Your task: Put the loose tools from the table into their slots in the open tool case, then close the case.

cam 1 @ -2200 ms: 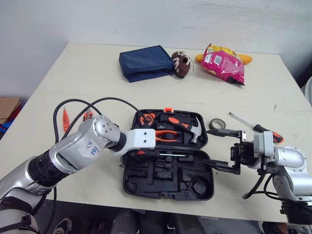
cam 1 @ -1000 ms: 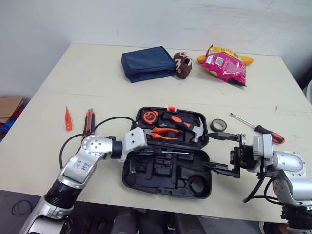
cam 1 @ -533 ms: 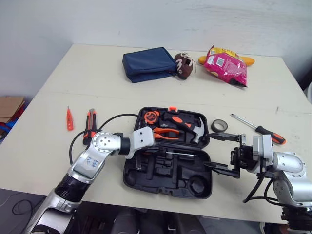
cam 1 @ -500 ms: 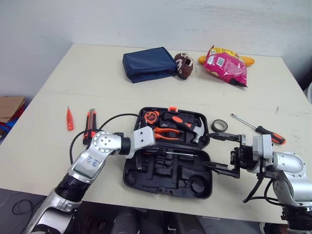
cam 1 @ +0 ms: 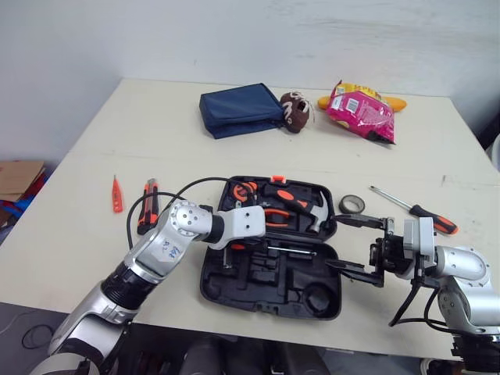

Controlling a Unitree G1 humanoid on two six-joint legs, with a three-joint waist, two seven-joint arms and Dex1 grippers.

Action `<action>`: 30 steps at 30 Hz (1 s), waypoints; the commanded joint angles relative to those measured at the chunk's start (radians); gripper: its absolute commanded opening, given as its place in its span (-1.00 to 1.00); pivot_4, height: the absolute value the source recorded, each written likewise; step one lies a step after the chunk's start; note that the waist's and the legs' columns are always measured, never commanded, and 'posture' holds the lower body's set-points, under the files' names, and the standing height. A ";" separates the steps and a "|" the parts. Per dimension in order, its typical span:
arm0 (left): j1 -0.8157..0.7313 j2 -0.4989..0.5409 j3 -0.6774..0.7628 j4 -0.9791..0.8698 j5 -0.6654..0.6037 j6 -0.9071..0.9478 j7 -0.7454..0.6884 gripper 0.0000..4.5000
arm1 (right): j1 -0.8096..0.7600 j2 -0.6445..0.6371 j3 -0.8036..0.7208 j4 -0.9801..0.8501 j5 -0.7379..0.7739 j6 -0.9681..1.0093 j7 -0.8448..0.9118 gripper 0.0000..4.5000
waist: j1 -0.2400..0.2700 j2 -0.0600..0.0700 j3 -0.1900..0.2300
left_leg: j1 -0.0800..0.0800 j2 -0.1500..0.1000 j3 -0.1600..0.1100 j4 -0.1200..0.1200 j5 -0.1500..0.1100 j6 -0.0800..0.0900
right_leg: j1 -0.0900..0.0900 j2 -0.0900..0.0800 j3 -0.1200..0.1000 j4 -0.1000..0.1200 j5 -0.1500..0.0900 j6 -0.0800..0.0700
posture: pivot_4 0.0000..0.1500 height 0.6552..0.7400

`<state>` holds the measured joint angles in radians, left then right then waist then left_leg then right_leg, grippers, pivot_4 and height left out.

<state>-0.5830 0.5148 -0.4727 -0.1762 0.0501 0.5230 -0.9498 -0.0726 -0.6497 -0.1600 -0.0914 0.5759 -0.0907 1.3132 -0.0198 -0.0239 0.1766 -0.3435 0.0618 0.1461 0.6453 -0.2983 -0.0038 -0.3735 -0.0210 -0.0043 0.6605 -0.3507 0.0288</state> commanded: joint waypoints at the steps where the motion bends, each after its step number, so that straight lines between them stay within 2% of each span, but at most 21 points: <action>1: 0.062 -0.011 0.021 0.025 -0.044 -0.066 -0.013 -0.98 | -0.004 -0.008 -0.040 -0.023 -0.001 -0.024 -0.023 1.00 | 0.003 0.000 0.000 | 0.000 0.000 0.000 0.000 0.000 0.000 | 0.000 -0.001 0.000 0.000 0.000 0.000 | 1.00 1.00; 4: 0.090 0.005 0.109 0.000 -0.101 -0.176 -0.037 -0.98 | 0.003 -0.027 -0.073 -0.005 -0.001 -0.031 -0.033 1.00 | -0.003 0.000 0.001 | -0.003 0.000 0.001 0.000 0.000 0.000 | -0.003 -0.002 -0.002 0.000 0.000 0.000 | 1.00 1.00; 8: 0.143 0.038 0.343 -0.053 -0.307 -0.299 -0.103 -0.98 | 0.034 -0.080 -0.175 0.075 0.002 -0.064 -0.019 1.00 | -0.008 0.000 0.005 | -0.008 0.000 0.000 0.000 0.001 -0.003 | -0.008 -0.002 -0.003 -0.001 -0.001 0.001 | 1.00 1.00; 9: 0.164 0.066 0.393 -0.064 -0.330 -0.310 -0.112 -0.87 | 0.047 -0.095 -0.201 0.101 -0.001 -0.077 -0.012 1.00 | -0.008 0.000 0.005 | -0.010 0.000 0.001 0.001 0.001 -0.003 | -0.010 -0.002 -0.003 -0.001 -0.001 0.001 | 1.00 1.00; 11: 0.209 0.117 0.480 -0.080 -0.359 -0.328 -0.115 -0.65 | 0.072 -0.116 -0.246 0.146 -0.009 -0.102 -0.005 1.00 | -0.012 0.000 0.005 | -0.011 0.001 0.001 0.001 0.001 -0.004 | -0.011 -0.002 -0.003 0.000 -0.001 0.001 | 1.00 1.00; 15: 0.309 0.180 0.617 -0.108 -0.435 -0.281 -0.097 0.15 | 0.118 -0.134 -0.310 0.226 -0.029 -0.165 0.001 1.00 | -0.013 0.001 0.005 | -0.009 0.001 0.001 0.000 0.001 -0.003 | -0.011 -0.001 -0.003 0.000 -0.001 0.000 | 1.00 1.00; 19: 0.579 0.249 0.960 -0.049 -0.455 -0.260 -0.043 0.94 | 0.209 -0.168 -0.466 0.506 -0.083 -0.358 -0.021 1.00 | -0.017 -0.001 0.006 | -0.009 0.000 0.001 -0.002 -0.001 -0.002 | -0.011 -0.002 -0.003 -0.002 -0.002 0.001 | 1.00 1.00; 24: 0.793 0.274 1.245 0.118 -0.437 -0.329 -0.013 0.97 | 0.265 -0.183 -0.579 0.695 -0.095 -0.452 -0.120 1.00 | -0.024 -0.004 0.008 | -0.010 0.000 0.002 -0.003 -0.004 0.000 | -0.013 -0.003 -0.003 -0.003 -0.003 -0.001 | 1.00 1.00; 30: 0.837 0.378 1.452 0.551 -0.377 -0.451 0.146 0.97 | 0.325 -0.213 -0.648 0.917 -0.101 -0.496 -0.203 1.00 | -0.035 -0.006 0.009 | -0.008 0.000 0.001 -0.003 -0.007 -0.003 | -0.012 -0.004 -0.003 -0.003 -0.005 -0.005 | 1.00 1.00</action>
<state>0.2512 0.8652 0.9182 0.2959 -0.3406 0.1124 -0.8513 0.2403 -0.8357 -0.7658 0.7917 0.4663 -0.5653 1.1320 -0.0546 -0.0296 0.1857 -0.3519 0.0623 0.1472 0.6425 -0.3053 -0.0076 -0.3863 -0.0253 -0.0077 0.6574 -0.3556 0.0239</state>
